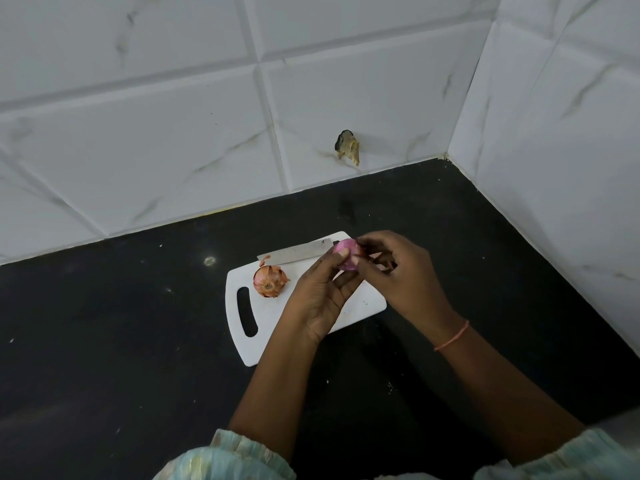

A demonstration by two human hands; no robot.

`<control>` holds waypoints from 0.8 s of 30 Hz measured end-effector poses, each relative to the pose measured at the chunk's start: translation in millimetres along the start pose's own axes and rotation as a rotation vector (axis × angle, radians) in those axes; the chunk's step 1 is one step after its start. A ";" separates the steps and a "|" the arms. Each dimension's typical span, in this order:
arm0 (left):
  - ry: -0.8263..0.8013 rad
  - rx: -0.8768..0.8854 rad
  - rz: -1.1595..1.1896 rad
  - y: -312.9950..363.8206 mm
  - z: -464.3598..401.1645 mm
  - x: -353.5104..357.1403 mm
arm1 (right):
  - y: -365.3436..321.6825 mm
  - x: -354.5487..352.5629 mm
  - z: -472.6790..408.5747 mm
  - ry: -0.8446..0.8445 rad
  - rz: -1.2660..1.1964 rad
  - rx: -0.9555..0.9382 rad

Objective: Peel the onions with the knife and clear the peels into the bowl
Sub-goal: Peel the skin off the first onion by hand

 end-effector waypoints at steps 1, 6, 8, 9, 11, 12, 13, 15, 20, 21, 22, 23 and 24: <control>-0.003 0.008 -0.019 1.3 0.3 -0.3 | -3.1 1.9 -0.2 0.012 -0.001 -0.021; 0.019 0.023 -0.006 5.4 4.6 -3.2 | 2.6 3.9 3.4 0.086 -0.029 -0.049; 0.024 0.018 0.018 5.7 6.1 -3.5 | 2.5 2.4 4.0 0.110 -0.023 -0.063; 0.025 0.014 0.025 5.8 6.6 -3.0 | 1.6 1.3 4.2 0.125 -0.017 -0.076; 0.024 0.007 0.040 5.6 7.0 -2.1 | -2.7 -0.9 4.1 0.152 -0.002 -0.108; 0.021 0.004 0.047 5.2 7.3 -1.4 | -5.1 -2.0 4.0 0.163 0.007 -0.122; 0.018 0.004 0.053 5.3 7.5 -0.8 | -7.1 -3.1 3.7 0.172 0.014 -0.131; 0.014 0.009 0.062 6.0 7.8 -0.2 | -8.7 -4.3 2.6 0.173 0.005 -0.128; 0.026 0.031 0.006 7.7 7.8 -0.2 | -4.3 0.3 4.0 0.139 -0.029 -0.112; 0.029 0.033 0.006 8.0 8.1 -0.2 | -2.7 0.9 4.5 0.150 -0.030 -0.114; 0.029 0.033 0.013 8.1 8.5 -0.1 | -1.3 1.0 4.9 0.162 -0.032 -0.121; 0.027 0.032 0.024 7.9 9.0 0.2 | -0.7 0.2 5.1 0.175 -0.026 -0.133; 0.023 0.029 0.036 7.5 10.0 0.9 | -1.4 -0.7 5.0 0.182 -0.013 -0.150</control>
Point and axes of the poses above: each hand's wrist, its own z-axis away from the middle knuckle, its own x-axis out of the palm, y = z × x, the point moved 6 cm from there along -z, towards the middle knuckle, and after that the axes turned 6 degrees about -x, right-handed, at the moved point
